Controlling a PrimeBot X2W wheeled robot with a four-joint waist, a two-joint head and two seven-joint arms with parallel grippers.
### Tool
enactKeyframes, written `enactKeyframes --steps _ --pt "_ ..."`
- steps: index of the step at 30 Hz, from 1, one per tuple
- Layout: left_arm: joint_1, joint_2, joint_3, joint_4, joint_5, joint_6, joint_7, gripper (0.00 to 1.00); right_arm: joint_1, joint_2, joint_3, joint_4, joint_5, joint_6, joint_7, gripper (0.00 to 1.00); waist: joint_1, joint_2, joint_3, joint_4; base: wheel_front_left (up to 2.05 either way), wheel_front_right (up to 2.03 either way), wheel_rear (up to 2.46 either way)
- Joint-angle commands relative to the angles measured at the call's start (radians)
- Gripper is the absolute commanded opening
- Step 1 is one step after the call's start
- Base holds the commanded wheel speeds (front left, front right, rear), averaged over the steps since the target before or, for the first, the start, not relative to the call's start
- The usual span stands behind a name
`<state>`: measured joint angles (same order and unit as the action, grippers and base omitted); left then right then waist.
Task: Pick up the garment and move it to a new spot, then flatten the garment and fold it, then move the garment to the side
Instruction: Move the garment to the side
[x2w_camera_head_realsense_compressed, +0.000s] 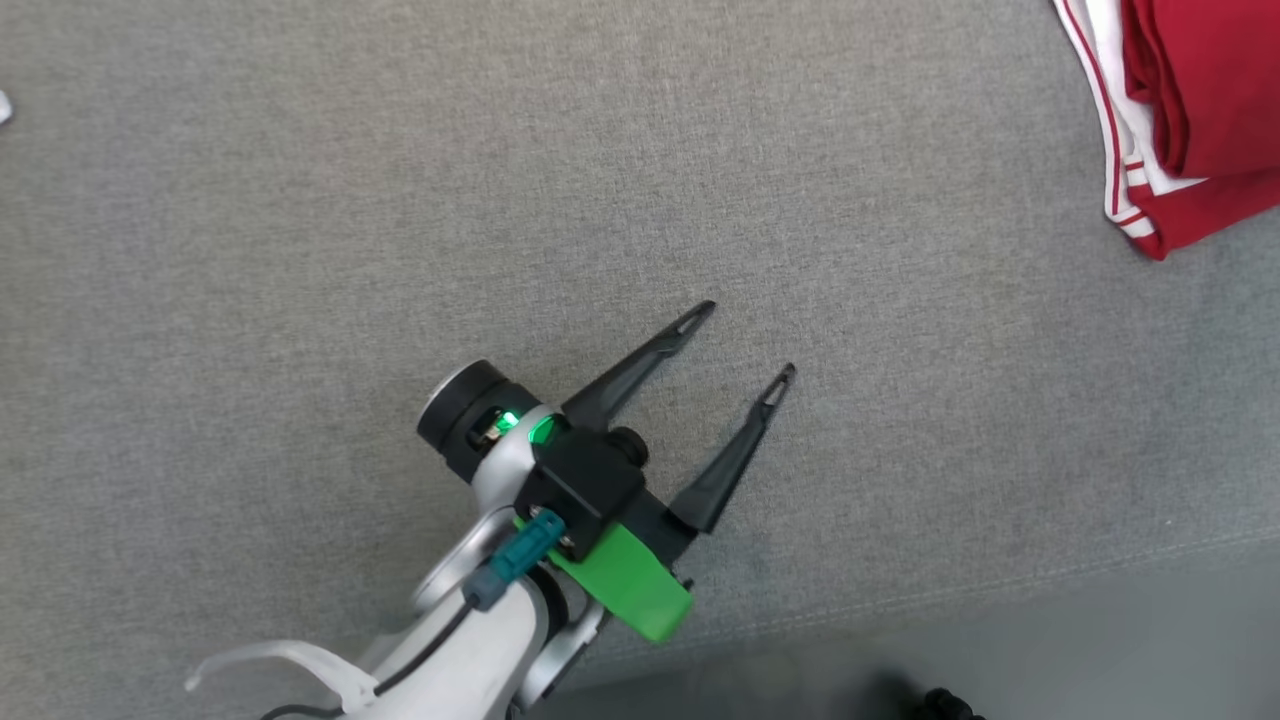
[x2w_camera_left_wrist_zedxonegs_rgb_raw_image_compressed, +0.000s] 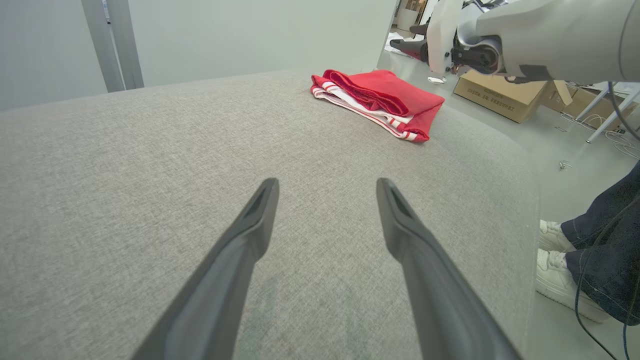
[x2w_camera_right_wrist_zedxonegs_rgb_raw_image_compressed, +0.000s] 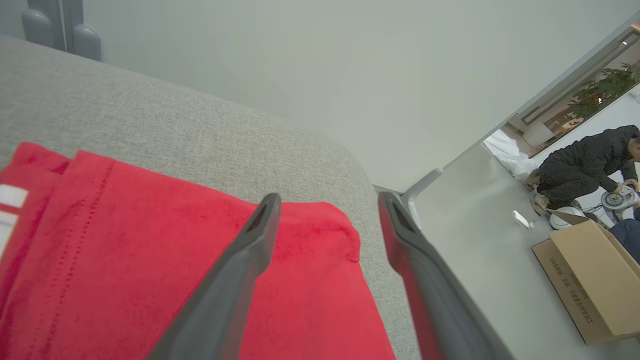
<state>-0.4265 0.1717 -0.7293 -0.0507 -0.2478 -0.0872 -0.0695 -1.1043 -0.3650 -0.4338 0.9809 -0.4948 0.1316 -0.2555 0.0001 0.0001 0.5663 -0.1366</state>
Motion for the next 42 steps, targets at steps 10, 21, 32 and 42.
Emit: enactKeyframes --steps 10,21,32,42 --pt "0.043 -0.014 0.111 0.157 -0.080 0.076 -0.108 1.00 0.260 0.071 0.126 -0.150 0.183 -0.002 -0.010 1.00 -0.0001 -0.0001 -0.262 0.085 0.00 0.00 0.00" --pt "0.117 0.001 0.227 0.332 -0.173 0.155 -0.127 1.00 0.518 0.157 0.270 -0.339 0.514 -0.002 0.038 1.00 -0.0001 -0.0001 -0.482 0.178 0.00 0.00 0.00" --pt "0.237 0.063 0.319 0.325 -0.244 0.213 -0.130 1.00 0.771 0.273 0.317 -0.544 0.722 -0.001 0.142 1.00 -0.0001 -0.0001 -0.594 0.222 0.00 0.00 0.00" --pt "0.362 0.140 0.370 0.283 -0.276 0.245 -0.122 1.00 0.944 0.308 0.400 -0.691 0.770 -0.001 0.189 1.00 -0.0001 -0.0001 -0.620 0.234 0.00 0.00 0.00"
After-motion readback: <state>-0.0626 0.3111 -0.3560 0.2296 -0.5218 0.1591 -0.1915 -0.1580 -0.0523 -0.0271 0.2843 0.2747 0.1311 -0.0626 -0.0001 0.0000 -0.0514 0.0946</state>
